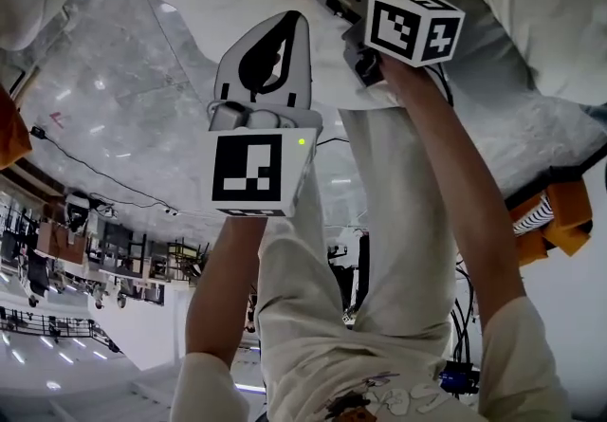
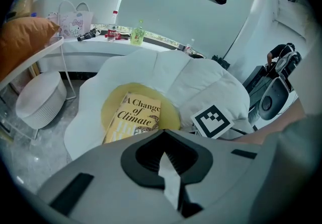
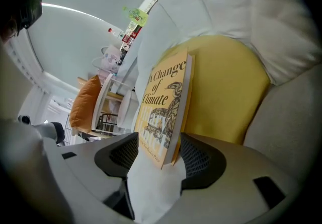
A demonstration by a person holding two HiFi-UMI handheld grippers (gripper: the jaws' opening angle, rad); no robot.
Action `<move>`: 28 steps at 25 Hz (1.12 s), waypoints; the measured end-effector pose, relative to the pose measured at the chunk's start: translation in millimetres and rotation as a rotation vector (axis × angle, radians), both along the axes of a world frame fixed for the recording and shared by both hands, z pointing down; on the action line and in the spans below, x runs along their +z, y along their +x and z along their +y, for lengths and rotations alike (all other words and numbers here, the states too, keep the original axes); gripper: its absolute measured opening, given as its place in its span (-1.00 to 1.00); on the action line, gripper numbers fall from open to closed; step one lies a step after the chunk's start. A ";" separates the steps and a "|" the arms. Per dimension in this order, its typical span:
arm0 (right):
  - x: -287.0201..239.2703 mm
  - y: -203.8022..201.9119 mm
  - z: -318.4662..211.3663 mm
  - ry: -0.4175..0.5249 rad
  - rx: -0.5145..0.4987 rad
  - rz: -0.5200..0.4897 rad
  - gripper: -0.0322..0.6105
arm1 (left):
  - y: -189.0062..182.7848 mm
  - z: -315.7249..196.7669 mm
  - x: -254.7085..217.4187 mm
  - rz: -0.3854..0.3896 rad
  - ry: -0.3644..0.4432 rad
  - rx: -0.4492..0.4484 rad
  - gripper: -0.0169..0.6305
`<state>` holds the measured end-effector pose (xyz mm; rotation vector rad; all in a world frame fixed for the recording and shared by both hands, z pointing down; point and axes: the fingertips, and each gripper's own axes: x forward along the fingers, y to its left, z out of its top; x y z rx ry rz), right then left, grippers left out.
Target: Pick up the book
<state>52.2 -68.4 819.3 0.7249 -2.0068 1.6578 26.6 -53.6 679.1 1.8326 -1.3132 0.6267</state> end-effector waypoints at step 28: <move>34.5 -16.9 14.3 -0.099 -0.131 -0.230 -0.10 | 15.4 0.9 41.5 -0.041 -0.034 0.012 -0.93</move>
